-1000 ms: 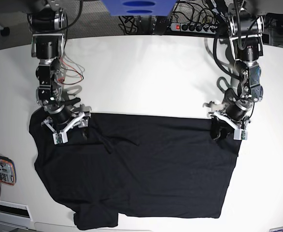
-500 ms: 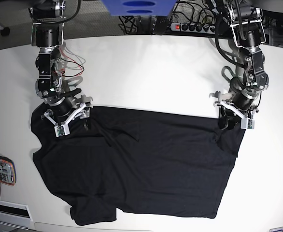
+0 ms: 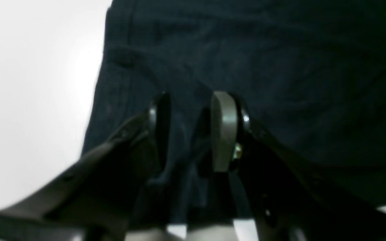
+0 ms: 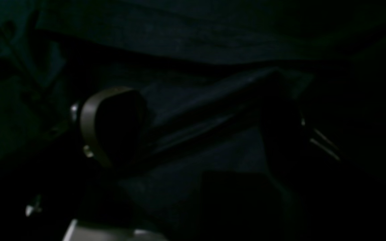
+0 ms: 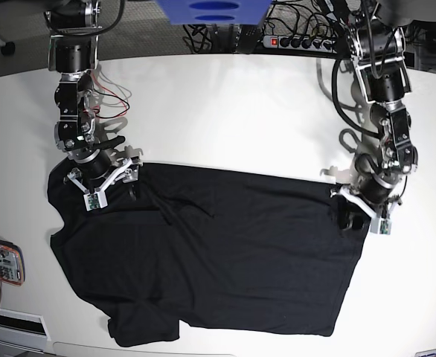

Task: Fold the T-shirt properly
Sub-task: 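Pull the folded edge with both grippers to smooth the shirt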

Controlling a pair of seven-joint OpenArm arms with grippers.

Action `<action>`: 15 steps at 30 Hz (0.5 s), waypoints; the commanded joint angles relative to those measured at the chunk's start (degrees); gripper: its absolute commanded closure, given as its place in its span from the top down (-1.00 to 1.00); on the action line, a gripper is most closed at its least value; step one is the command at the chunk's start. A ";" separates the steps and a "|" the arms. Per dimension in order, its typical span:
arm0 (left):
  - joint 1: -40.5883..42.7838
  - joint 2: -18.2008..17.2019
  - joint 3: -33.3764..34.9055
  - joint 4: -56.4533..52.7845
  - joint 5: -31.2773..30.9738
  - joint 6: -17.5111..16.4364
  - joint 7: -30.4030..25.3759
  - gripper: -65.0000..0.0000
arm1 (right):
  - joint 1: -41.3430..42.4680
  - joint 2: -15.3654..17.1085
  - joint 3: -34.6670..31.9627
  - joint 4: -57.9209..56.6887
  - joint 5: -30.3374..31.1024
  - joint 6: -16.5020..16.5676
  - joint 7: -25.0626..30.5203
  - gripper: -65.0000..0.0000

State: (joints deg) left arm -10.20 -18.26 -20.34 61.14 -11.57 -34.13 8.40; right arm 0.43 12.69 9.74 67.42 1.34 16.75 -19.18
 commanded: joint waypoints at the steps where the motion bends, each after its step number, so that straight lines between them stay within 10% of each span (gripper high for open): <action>1: -1.80 -0.77 -0.10 1.40 -0.87 -0.11 -0.18 -0.42 | -0.91 0.28 -0.46 -0.65 -3.15 0.87 -6.10 0.74; 15: -10.51 -3.06 3.06 -17.06 12.06 -0.11 -3.52 -0.42 | -1.09 0.28 -0.46 -0.56 -3.15 0.87 -6.10 0.74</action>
State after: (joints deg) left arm -19.68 -19.70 -17.02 43.70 0.16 -34.94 4.21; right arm 0.34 12.67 9.74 67.42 1.32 16.93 -19.18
